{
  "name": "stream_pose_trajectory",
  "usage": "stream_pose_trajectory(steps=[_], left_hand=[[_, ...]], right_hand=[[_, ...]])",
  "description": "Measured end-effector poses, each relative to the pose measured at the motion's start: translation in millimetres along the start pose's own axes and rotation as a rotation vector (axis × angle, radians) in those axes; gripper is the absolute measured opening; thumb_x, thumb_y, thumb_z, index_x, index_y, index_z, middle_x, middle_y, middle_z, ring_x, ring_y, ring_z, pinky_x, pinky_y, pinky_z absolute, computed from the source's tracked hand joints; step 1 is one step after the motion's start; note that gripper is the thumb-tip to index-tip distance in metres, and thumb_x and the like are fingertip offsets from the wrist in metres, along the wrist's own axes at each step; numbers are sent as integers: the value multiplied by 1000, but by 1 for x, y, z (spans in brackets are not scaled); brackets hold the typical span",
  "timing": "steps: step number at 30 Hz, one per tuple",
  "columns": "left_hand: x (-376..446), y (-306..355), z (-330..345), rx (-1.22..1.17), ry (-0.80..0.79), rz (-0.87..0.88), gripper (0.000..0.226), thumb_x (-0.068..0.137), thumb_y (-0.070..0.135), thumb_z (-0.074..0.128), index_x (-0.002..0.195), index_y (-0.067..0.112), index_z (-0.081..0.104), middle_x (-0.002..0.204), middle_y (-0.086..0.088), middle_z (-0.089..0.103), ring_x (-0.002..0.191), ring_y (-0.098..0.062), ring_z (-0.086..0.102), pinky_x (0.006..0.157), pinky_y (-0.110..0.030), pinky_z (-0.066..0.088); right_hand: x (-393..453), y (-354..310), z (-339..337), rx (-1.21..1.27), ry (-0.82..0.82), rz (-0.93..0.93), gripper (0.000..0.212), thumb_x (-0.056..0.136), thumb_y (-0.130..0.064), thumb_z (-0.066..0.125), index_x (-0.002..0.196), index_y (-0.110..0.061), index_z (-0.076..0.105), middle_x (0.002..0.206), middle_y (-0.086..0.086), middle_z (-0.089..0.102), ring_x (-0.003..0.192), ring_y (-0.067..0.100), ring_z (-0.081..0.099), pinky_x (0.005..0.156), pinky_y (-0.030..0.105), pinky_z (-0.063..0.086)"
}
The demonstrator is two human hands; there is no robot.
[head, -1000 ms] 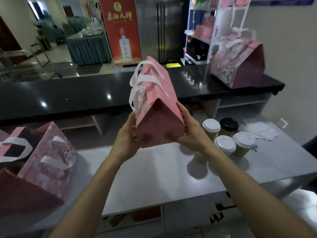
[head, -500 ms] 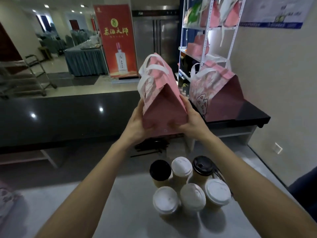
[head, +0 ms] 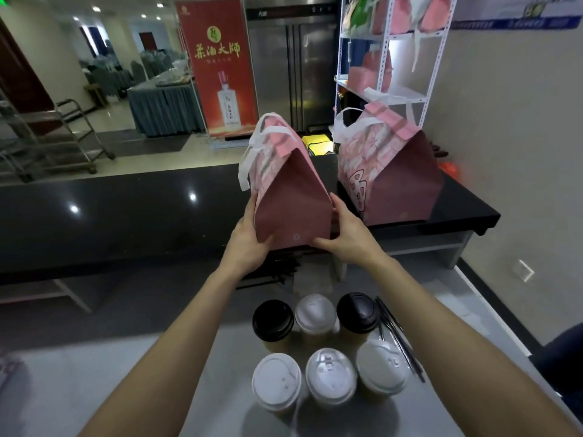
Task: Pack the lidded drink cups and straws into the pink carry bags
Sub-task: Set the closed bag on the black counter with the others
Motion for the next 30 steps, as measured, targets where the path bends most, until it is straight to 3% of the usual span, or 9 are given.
stream_pose_trajectory(steps=[2,4,8,16,20,22,24,28,30], left_hand=[[5,4,7,8,-14,6,108,97,46,81,172,48,3,155,2,59,140,-19,59,118,-46,49],[12,6,12,2,-32,14,108,97,44,81,173,45,4,154,2,61,140,-19,60,118,-46,49],[28,7,22,3,-69,7,109,94,47,83,173,45,6,151,2,64,137,-20,62,117,-43,50],[56,7,47,2,-123,5,109,93,53,82,170,50,5,144,8,69,129,-15,67,109,-32,50],[63,7,54,-11,-142,29,110,87,64,81,167,56,5,127,32,67,111,18,64,98,-15,48],[66,8,56,-12,-146,37,109,87,63,80,166,58,6,123,38,64,106,26,61,95,-12,47],[67,10,59,-4,-150,32,108,89,59,81,165,59,5,124,36,65,107,23,63,94,-13,47],[68,13,62,35,-138,28,106,94,54,80,168,52,4,141,17,65,123,-7,65,102,-28,49],[69,14,62,43,-132,34,107,94,54,80,169,49,3,147,11,64,128,-12,63,103,-30,47]], right_hand=[[-15,11,-8,-92,18,16,96,82,-50,87,163,-31,38,147,-7,59,134,11,58,111,34,50],[-29,25,-12,-189,-45,54,82,86,-53,84,157,-26,50,148,-3,60,134,18,60,112,41,51],[-47,44,-3,-419,-270,76,77,89,-58,78,154,-23,55,149,3,61,134,24,60,103,37,52],[-54,52,6,-415,-329,108,75,93,-57,77,156,-24,53,152,1,61,134,24,60,100,37,52],[-53,53,4,-414,-322,118,73,93,-57,76,154,-24,54,150,2,61,132,25,61,100,39,53],[-52,53,3,-414,-318,116,73,93,-57,76,154,-23,55,150,2,62,132,25,61,101,40,54],[-51,53,3,-413,-316,115,73,93,-57,76,154,-22,54,150,3,62,133,25,61,102,40,53],[-52,51,2,-407,-322,121,76,94,-55,75,158,-21,50,152,5,61,135,26,60,105,41,53],[-53,51,3,-400,-331,127,76,95,-54,75,158,-21,50,153,4,60,135,26,59,107,42,53]])
Point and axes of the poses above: each hand's wrist, its own x-axis towards the middle knuckle, its own z-axis out of the palm, y = z × x, the point moved 6 cm from there along x, towards the middle knuckle
